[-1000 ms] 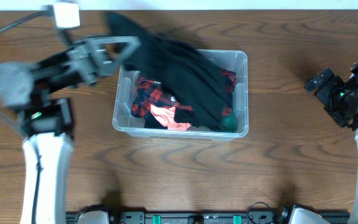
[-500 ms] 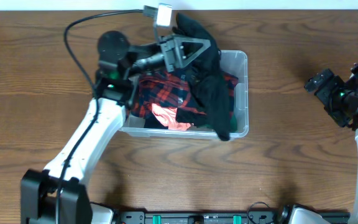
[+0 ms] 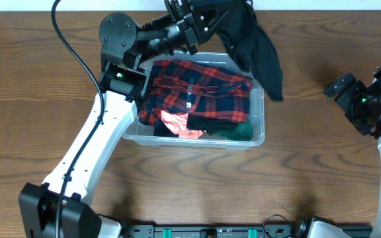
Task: Pack container
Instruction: 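Carry the black garment over the bin and drop it on top, then press and tuck the black garment into the bin with the left gripper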
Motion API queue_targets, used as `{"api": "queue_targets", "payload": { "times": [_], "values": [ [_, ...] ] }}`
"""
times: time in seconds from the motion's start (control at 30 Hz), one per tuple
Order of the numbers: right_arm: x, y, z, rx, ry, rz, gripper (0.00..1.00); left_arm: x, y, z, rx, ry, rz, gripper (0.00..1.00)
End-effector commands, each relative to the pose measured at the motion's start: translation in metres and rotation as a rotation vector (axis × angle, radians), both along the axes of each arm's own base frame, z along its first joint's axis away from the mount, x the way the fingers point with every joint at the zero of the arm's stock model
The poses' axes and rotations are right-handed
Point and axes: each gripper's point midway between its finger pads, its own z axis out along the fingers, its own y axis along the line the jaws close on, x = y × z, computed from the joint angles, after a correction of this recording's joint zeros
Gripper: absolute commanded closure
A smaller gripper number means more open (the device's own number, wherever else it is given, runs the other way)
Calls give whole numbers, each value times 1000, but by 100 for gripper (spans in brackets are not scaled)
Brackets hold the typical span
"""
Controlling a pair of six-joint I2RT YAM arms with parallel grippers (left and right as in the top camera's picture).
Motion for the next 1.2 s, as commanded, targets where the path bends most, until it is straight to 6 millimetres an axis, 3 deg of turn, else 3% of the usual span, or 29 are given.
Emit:
{"api": "queue_targets", "payload": {
  "times": [0.0,0.13,0.27,0.43,0.53,0.6,0.7,0.87,0.93,0.97,1.03,1.17],
  "values": [
    [0,-2,0,-1,-1,2,1,6,-1,4,39,-50,59,94],
    [0,-2,0,-1,-1,2,1,17,-19,-65,202,143,33,94],
    [0,-2,0,-1,-1,2,1,9,-25,-118,346,293,2,94],
    [0,-2,0,-1,-1,2,1,-10,-17,-157,459,471,-22,94],
    [0,-2,0,-1,-1,2,1,-23,-7,-170,526,516,-14,93],
    [0,-2,0,-1,-1,2,1,-28,4,-175,578,542,41,93],
    [0,-2,0,-1,-1,2,1,-33,37,-182,693,567,222,93],
    [0,-2,0,-1,-1,2,1,-51,121,-187,917,612,615,90],
    [0,-2,0,-1,-1,2,1,-59,154,-188,986,637,737,83],
    [0,-2,0,-1,-1,2,1,-61,163,-190,1007,652,768,67],
    [0,-2,0,-1,-1,2,1,-66,184,-197,1054,699,823,61],
    [0,-2,0,-1,-1,2,1,-71,205,-203,1073,765,860,14]
  ]
}}
